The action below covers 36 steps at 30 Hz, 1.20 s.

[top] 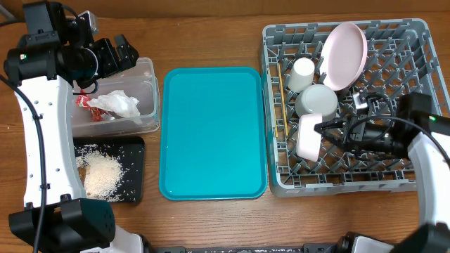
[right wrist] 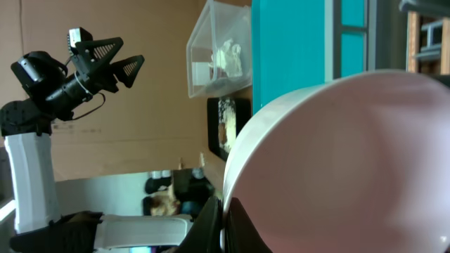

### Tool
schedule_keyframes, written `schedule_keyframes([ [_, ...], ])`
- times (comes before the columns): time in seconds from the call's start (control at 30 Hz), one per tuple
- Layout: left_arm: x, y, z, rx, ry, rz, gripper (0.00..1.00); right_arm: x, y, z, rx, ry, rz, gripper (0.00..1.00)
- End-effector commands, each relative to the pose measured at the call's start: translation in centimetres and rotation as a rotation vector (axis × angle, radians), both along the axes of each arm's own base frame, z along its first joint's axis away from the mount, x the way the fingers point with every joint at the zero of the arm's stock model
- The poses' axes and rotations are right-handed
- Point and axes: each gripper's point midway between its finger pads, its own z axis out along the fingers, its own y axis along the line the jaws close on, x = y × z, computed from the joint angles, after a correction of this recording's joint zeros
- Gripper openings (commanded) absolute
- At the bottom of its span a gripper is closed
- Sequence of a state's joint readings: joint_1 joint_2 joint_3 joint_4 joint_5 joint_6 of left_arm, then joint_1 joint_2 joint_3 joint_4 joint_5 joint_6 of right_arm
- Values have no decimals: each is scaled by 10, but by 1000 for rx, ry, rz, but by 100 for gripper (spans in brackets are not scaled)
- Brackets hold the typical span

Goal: Sort waste into correct bins and load items into the dishwasher
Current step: 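Carry the pink bowl into the rack front and set it down, then release the bowl and raise right gripper out of the rack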

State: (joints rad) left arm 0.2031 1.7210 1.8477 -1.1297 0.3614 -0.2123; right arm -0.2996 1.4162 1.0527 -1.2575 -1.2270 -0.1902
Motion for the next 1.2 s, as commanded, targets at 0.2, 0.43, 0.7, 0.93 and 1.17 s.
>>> schedule_keyframes([
  [0.2,3,2,6,1,-13,21,100,16,-6,-26,54,-26,18,4],
  [0.43,3,2,6,1,-13,21,100,18,-36,-46,-65,8,-50,4],
  [0.7,3,2,6,1,-13,21,100,18,-75,-62,-166,51,-151,14],
  [0.93,3,2,6,1,-13,21,100,29,-117,-55,-195,28,-285,39],
  [1.17,3,2,6,1,-13,21,100,46,-152,-58,-316,170,-436,50],
])
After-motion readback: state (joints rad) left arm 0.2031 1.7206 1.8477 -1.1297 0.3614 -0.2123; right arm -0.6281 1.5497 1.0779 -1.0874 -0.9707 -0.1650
